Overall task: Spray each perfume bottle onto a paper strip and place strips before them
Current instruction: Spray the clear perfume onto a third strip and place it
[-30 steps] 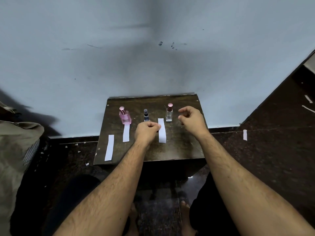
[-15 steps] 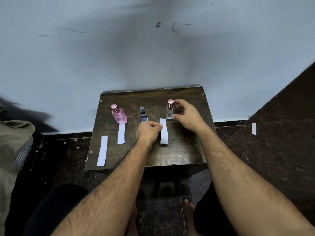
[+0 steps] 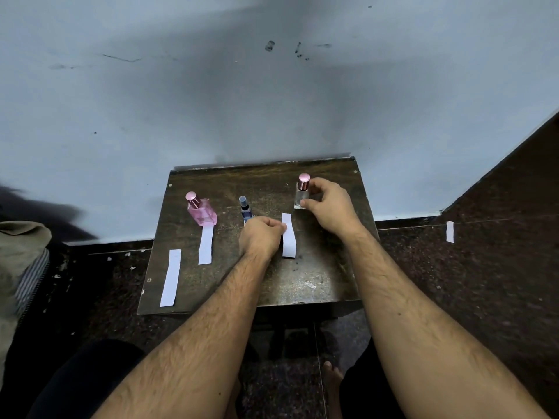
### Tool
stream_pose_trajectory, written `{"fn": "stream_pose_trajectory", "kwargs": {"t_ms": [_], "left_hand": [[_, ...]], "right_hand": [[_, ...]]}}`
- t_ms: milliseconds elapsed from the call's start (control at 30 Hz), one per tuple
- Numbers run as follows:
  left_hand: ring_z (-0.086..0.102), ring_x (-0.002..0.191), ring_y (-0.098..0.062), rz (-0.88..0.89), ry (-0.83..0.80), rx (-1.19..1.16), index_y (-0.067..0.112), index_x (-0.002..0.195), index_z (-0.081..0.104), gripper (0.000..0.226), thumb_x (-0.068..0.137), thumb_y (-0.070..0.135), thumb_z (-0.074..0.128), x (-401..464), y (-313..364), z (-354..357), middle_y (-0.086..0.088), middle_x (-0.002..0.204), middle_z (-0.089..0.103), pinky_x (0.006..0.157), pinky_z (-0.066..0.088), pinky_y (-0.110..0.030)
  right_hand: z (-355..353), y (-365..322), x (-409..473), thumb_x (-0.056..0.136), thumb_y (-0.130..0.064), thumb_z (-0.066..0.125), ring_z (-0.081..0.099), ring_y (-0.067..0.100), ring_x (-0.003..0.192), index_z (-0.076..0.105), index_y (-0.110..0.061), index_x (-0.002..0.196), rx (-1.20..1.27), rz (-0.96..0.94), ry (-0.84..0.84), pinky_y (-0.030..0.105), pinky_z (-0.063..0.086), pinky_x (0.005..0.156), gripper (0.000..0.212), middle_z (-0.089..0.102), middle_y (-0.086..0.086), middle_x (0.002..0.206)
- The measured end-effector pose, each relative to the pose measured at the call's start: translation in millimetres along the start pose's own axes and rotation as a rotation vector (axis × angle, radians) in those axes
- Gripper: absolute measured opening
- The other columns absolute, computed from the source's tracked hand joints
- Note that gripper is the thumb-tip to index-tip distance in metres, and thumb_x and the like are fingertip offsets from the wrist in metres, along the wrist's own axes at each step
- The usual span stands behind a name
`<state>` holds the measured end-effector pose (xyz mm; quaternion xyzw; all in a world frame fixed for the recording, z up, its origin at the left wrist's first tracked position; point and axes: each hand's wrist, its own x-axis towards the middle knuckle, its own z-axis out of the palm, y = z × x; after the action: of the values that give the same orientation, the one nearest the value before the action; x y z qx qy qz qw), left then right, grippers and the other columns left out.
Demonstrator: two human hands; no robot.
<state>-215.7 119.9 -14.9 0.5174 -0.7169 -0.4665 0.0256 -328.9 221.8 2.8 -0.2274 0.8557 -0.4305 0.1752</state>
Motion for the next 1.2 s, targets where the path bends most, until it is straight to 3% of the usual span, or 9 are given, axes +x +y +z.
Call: {"fn": "stream_pose_trajectory", "kwargs": {"t_ms": [167, 267, 533, 767, 1000, 1200], "left_hand": [[0.066, 0.094, -0.02, -0.016, 0.032, 0.055, 0.027, 0.079, 0.073, 0.012, 0.084, 0.038, 0.071, -3.3, 12.5, 3.6, 0.005, 0.098, 0.073, 0.075, 0.047, -0.025], [0.066, 0.095, -0.021, -0.022, 0.046, 0.086, 0.026, 0.086, 0.074, 0.012, 0.085, 0.038, 0.071, -4.7, 17.5, 7.5, 0.004, 0.098, 0.073, 0.075, 0.048, -0.027], [0.066, 0.094, -0.02, -0.014, 0.065, 0.18, 0.026, 0.085, 0.07, 0.014, 0.081, 0.038, 0.075, -1.4, 27.5, 10.0, 0.003, 0.096, 0.072, 0.077, 0.05, -0.03], [0.065, 0.094, -0.021, 0.061, 0.106, 0.313, 0.027, 0.088, 0.071, 0.012, 0.085, 0.039, 0.071, -8.1, 30.3, 9.0, 0.002, 0.097, 0.071, 0.068, 0.038, -0.027], [0.062, 0.089, -0.021, 0.118, 0.126, 0.335, 0.027, 0.089, 0.069, 0.013, 0.087, 0.039, 0.069, -8.4, 27.2, 9.3, 0.002, 0.094, 0.071, 0.07, 0.038, -0.028], [0.064, 0.093, -0.021, 0.144, 0.131, 0.35, 0.027, 0.09, 0.07, 0.011, 0.088, 0.038, 0.068, -8.2, 29.9, 9.0, 0.002, 0.095, 0.071, 0.069, 0.039, -0.028]], "right_hand": [[-5.4, -2.8, 0.6, 0.081, -0.016, 0.074, 0.063, 0.012, 0.094, 0.068, -0.024, 0.107, 0.04, -0.015, 0.015, 0.029, 0.048, 0.086, 0.028, 0.069, -0.007, 0.101], [-4.0, -2.6, 0.2, 0.08, -0.016, 0.074, 0.064, 0.012, 0.093, 0.068, -0.022, 0.107, 0.039, -0.034, 0.003, 0.03, 0.049, 0.086, 0.028, 0.07, -0.007, 0.099], [-1.3, -1.1, 3.6, 0.078, -0.017, 0.074, 0.065, 0.011, 0.092, 0.069, -0.023, 0.103, 0.054, -0.063, -0.003, 0.031, 0.051, 0.086, 0.026, 0.071, -0.009, 0.096], [2.2, -0.8, 2.3, 0.079, -0.014, 0.073, 0.063, 0.009, 0.091, 0.068, -0.022, 0.103, -0.018, -0.062, -0.068, 0.025, 0.046, 0.082, 0.026, 0.071, -0.007, 0.1], [9.5, 1.9, 2.4, 0.079, -0.018, 0.074, 0.066, 0.01, 0.094, 0.067, -0.028, 0.102, -0.071, -0.032, -0.089, 0.036, 0.052, 0.089, 0.026, 0.071, -0.01, 0.101], [8.5, -1.9, 1.8, 0.081, -0.015, 0.072, 0.066, 0.011, 0.096, 0.068, -0.023, 0.106, -0.065, -0.026, -0.061, 0.03, 0.05, 0.087, 0.027, 0.071, -0.008, 0.103]]}}
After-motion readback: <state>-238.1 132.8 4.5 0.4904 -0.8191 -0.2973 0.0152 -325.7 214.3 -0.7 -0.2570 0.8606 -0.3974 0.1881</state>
